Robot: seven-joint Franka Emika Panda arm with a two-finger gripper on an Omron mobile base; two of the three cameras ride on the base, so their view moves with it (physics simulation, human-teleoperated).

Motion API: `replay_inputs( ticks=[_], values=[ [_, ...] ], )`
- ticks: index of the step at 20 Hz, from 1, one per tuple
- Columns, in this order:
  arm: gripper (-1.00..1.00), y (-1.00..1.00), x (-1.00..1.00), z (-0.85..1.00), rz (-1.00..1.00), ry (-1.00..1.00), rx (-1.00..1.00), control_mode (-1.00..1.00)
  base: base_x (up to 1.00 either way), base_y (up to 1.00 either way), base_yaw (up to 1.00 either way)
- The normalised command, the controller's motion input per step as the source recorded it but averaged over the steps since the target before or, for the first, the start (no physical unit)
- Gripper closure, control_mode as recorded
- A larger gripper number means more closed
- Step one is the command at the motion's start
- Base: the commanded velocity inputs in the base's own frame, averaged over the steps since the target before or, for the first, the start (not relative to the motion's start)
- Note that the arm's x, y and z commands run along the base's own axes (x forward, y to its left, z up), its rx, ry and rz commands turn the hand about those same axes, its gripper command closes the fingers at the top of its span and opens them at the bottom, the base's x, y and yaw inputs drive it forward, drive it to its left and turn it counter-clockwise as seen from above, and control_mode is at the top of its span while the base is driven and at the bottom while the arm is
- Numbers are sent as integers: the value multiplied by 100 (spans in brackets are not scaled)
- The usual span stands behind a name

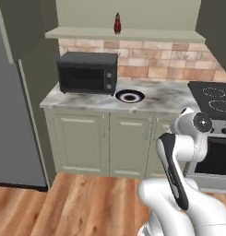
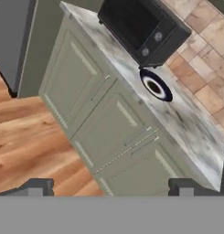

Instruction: Move the hot dog bun to the plate on the dining table and place the condiment next to that plate. Then navigate to the fridge and take the sausage and place it on the plate as well.

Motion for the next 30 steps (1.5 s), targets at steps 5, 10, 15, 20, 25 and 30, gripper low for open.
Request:
replay_inputs(
  ticks=[5, 10, 15, 20, 25, 30],
  values=[
    [-100, 0, 0, 0, 0, 0, 0, 100, 72, 52, -44],
    [-100, 0, 0, 0, 0, 0, 0, 100, 77, 67, -34],
    [-100, 0, 0, 0, 0, 0, 0, 100, 84, 62, -31],
    [-100, 0, 0, 0, 0, 0, 0, 100, 87, 55, -28],
    [-100, 0, 0, 0, 0, 0, 0, 100, 89, -2, -7],
    [-100, 0, 0, 0, 0, 0, 0, 100, 67, -33, 11]
  ],
)
